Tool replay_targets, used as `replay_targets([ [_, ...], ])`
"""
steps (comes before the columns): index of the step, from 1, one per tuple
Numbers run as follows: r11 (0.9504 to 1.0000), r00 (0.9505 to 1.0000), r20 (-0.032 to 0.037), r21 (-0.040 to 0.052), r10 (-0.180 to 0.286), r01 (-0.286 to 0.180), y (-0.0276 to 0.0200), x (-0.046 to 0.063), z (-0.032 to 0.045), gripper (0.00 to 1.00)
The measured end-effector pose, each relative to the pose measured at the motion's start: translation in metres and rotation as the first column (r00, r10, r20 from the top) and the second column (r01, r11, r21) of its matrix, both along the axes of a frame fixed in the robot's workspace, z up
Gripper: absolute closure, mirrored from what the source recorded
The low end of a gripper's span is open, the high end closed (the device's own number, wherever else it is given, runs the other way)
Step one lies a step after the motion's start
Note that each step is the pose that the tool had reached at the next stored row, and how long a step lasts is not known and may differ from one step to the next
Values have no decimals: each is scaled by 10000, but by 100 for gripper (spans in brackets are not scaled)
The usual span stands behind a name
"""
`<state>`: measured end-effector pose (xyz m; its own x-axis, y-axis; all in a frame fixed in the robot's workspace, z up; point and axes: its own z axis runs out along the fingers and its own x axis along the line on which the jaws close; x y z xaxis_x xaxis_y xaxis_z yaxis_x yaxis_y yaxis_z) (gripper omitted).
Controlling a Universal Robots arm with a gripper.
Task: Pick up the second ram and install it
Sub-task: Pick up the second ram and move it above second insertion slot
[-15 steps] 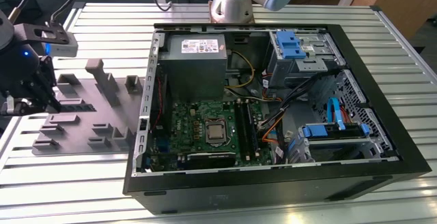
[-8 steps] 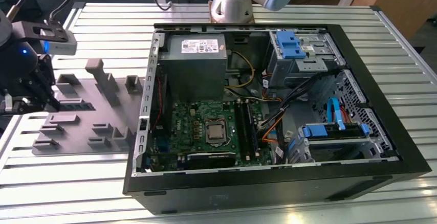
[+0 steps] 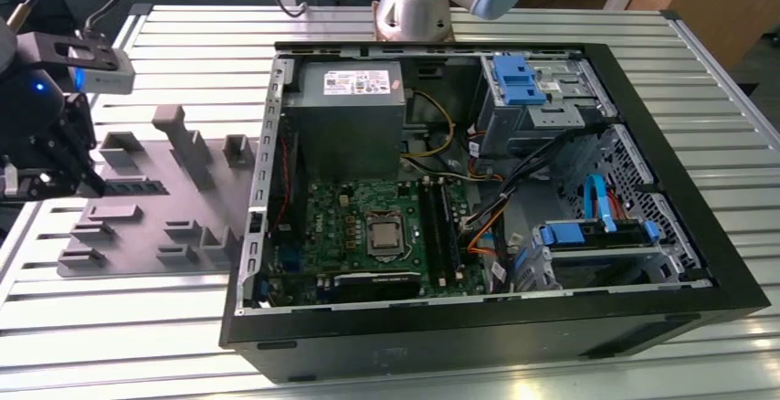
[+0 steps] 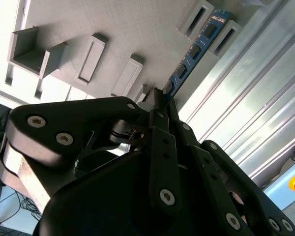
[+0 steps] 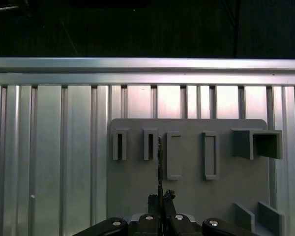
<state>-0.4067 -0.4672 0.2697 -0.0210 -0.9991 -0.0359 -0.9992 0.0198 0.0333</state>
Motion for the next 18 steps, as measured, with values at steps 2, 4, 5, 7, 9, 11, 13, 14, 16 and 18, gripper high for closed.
replay_targets([
  [2, 10000, 10000, -1, -1, 0, 0, 0, 0, 6, 86],
  [4, 10000, 10000, -1, -1, 0, 0, 0, 0, 11, 86],
  [5, 10000, 10000, 0, 0, 0, 0, 0, 0, 13, 86],
  [7, 10000, 10000, -1, -1, 0, 0, 0, 0, 17, 86],
  [9, 10000, 10000, -1, 0, 0, 0, 0, 0, 19, 86],
  [11, 10000, 10000, -2, -1, 0, 0, 0, 0, 24, 86],
  [13, 10000, 10000, -1, -1, 0, 0, 0, 0, 29, 86],
  [14, 10000, 10000, -2, -1, 0, 0, 1, 0, 32, 86],
  [16, 10000, 10000, -2, -1, 0, 0, 1, 0, 39, 86],
  [18, 10000, 10000, -2, -1, 1, -1, 1, 0, 46, 86],
])
